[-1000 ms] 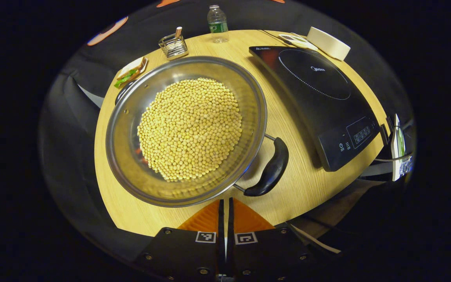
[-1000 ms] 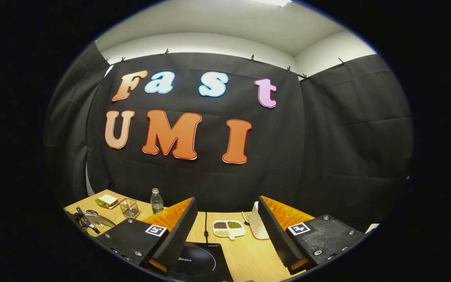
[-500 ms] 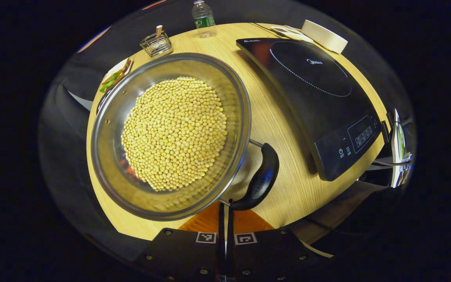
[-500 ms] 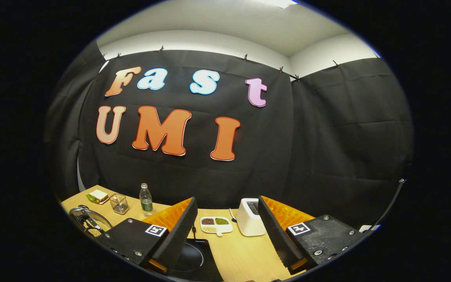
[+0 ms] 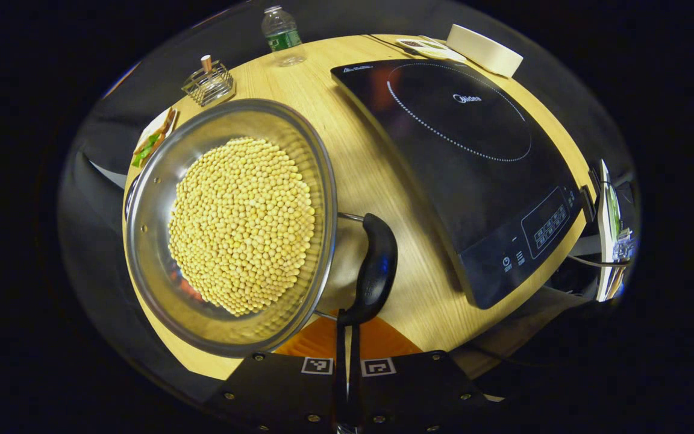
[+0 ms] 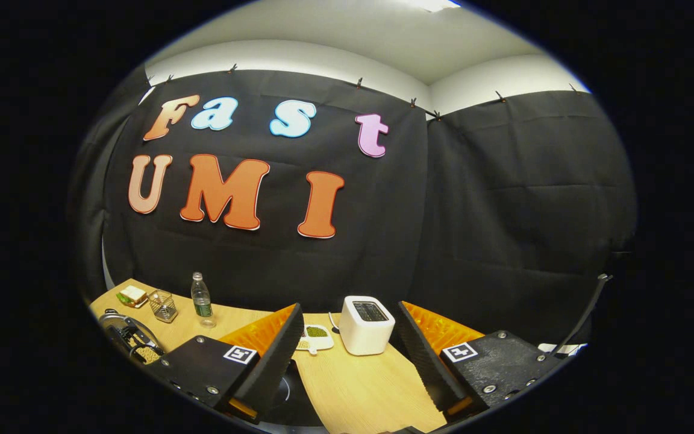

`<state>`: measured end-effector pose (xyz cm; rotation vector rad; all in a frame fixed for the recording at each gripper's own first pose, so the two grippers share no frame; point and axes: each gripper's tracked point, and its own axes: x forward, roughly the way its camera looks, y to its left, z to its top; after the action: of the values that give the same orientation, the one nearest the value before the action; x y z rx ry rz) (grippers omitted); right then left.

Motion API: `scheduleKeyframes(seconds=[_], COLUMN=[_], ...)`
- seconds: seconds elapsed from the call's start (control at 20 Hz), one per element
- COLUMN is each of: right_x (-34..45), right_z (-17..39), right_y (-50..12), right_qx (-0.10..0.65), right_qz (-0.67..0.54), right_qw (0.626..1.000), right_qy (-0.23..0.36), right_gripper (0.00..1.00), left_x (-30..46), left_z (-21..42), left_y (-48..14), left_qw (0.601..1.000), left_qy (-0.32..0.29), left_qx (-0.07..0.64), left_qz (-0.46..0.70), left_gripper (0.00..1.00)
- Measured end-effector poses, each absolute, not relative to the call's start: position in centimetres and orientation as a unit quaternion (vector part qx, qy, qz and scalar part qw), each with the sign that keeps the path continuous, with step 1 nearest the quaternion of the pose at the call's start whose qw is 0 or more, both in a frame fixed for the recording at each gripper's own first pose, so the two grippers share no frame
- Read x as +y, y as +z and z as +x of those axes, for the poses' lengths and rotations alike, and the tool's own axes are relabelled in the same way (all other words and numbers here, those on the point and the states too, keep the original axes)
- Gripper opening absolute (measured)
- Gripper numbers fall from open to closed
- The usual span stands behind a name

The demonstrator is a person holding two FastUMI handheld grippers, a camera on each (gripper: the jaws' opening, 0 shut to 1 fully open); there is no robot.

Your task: First push the handle of the pot to place it horizontally, then grasp the pot with both hands and set it on the induction cooktop.

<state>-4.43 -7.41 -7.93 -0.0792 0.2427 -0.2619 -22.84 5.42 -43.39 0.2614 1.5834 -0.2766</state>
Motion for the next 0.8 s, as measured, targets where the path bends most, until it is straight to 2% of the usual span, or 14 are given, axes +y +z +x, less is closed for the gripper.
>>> scheduleKeyframes(seconds=[0.45, 0.8], right_x=[-7.3, -5.3], right_z=[-5.1, -4.9], right_y=[-7.9, -8.5], right_qx=[0.127, 0.14], right_qz=[-0.045, -0.042], right_qw=[0.98, 0.981], right_qy=[-0.145, -0.13], right_gripper=[0.96, 0.96], left_x=[2.7, 1.4], left_z=[-18.7, -15.6], left_y=[-42.5, -43.0], left_qw=[0.709, 0.736], left_qy=[-0.135, -0.139], left_qx=[0.689, 0.66], left_qz=[0.068, 0.057], left_gripper=[0.02, 0.02])
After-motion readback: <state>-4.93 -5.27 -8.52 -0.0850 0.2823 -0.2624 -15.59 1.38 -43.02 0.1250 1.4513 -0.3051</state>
